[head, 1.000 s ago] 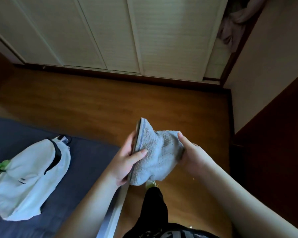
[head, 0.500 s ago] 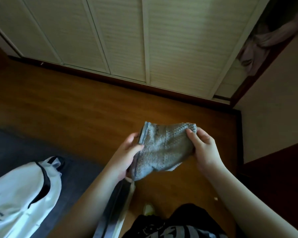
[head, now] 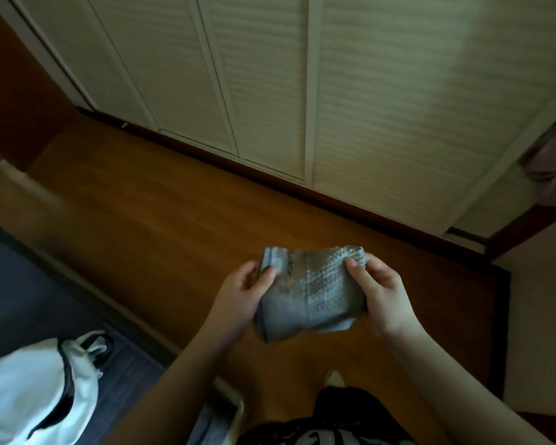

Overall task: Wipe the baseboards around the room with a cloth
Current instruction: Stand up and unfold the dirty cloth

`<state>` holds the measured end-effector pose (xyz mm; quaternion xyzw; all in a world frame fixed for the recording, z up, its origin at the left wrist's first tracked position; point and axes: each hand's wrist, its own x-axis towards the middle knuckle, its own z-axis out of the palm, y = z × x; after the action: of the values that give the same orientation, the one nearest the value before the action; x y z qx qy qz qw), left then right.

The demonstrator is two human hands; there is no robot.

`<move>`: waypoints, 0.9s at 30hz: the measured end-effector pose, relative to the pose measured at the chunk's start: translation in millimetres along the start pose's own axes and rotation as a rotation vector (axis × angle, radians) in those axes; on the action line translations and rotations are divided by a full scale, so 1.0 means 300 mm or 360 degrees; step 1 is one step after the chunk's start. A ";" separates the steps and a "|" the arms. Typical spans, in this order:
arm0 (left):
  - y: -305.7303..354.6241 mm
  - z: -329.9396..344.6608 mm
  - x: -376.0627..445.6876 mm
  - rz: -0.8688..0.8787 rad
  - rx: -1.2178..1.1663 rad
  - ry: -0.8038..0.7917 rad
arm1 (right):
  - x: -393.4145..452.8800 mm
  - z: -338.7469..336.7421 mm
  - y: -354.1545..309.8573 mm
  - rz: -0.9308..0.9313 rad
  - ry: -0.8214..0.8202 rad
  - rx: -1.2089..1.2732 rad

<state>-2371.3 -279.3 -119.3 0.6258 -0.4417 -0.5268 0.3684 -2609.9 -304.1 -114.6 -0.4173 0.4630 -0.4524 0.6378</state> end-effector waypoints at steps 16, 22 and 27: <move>0.012 -0.458 0.344 -0.0210 -0.0904 0.0761 | 0.736 0.541 0.013 -0.0171 -0.0413 -0.0716; -0.027 -0.772 0.458 -0.0245 -0.1134 0.0966 | 1.010 0.929 0.027 0.0211 -0.0667 -0.0589; -0.049 -1.013 0.537 -0.0235 -0.1229 0.1128 | 1.152 1.197 0.073 0.0519 -0.0815 -0.0408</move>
<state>-2060.6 -427.2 -133.9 0.6137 -0.0185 -0.4318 0.6607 -2202.1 -591.2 -129.2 -0.5148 0.4015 -0.1625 0.7398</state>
